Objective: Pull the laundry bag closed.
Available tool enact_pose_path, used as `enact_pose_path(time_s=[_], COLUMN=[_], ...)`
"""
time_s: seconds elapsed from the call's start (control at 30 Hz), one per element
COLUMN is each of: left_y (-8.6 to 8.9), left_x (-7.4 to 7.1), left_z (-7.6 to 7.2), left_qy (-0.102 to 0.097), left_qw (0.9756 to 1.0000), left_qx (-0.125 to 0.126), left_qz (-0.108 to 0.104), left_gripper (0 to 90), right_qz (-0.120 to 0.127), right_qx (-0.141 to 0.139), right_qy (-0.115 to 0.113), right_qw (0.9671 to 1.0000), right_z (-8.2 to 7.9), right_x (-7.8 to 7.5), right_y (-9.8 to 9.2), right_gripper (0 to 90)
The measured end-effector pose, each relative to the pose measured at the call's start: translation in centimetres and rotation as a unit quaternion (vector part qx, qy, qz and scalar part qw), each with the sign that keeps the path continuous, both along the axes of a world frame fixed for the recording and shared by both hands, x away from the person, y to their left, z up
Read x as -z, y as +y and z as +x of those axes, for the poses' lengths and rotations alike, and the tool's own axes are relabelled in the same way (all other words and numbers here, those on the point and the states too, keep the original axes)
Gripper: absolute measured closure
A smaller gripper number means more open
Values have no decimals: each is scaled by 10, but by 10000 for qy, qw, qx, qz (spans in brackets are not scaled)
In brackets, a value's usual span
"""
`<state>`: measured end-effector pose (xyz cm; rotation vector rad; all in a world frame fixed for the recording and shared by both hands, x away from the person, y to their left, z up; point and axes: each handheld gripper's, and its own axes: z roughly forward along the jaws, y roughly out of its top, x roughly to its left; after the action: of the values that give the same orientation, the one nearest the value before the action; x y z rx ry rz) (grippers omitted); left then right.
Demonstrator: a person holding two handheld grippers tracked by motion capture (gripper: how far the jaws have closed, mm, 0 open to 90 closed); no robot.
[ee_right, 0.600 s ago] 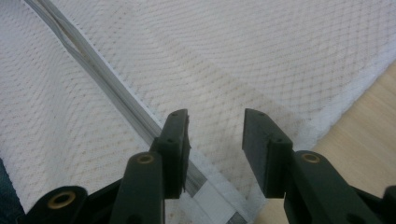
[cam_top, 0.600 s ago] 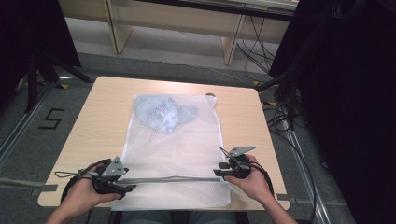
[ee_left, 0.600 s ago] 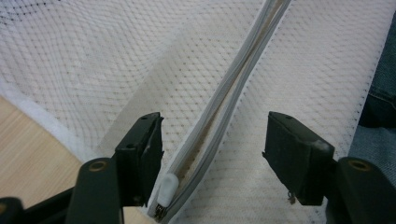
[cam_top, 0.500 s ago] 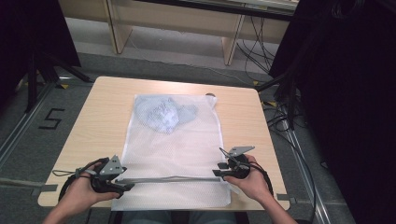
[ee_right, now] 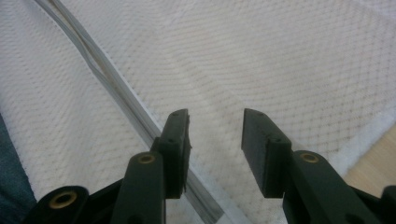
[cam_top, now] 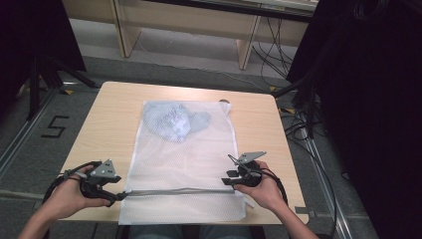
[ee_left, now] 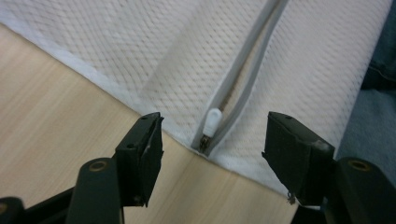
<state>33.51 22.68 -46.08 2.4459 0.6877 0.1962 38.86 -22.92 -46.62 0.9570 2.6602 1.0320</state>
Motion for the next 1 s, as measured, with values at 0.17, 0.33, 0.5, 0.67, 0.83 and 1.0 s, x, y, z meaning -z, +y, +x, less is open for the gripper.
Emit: enact_pose_path(time_s=[0.17, 0.33, 0.5, 0.67, 0.83, 1.0], left_y=[4, 5, 3, -4, -9, -11], left_x=[11, 14, 15, 18, 23, 27], left_z=[6, 9, 9, 10, 18, 23], left_qy=[90, 88, 72, 85, 162, 230], left_qw=[9978, 9966, 9949, 9939, 9933, 9926], left_qx=[587, 775, 979, 1065, 1114, 1179], left_qz=[309, 274, 250, 284, 256, 197], left_gripper=[359, 365, 370, 376, 374, 370], right_qz=[-70, -50, -21, -10, -131, 47], right_qx=[-289, -624, -917, -1110, -1404, -1519], right_qy=[102, 116, 97, 131, 80, 190], right_qw=[9995, 9980, 9957, 9937, 9900, 9882], right_z=[0, 1, 2, 1, 3, 3], right_x=[-7, -13, -16, -16, -12, -9], right_y=[25, 53, 77, 99, 119, 134], right_gripper=[627, 635, 642, 651, 657, 659])
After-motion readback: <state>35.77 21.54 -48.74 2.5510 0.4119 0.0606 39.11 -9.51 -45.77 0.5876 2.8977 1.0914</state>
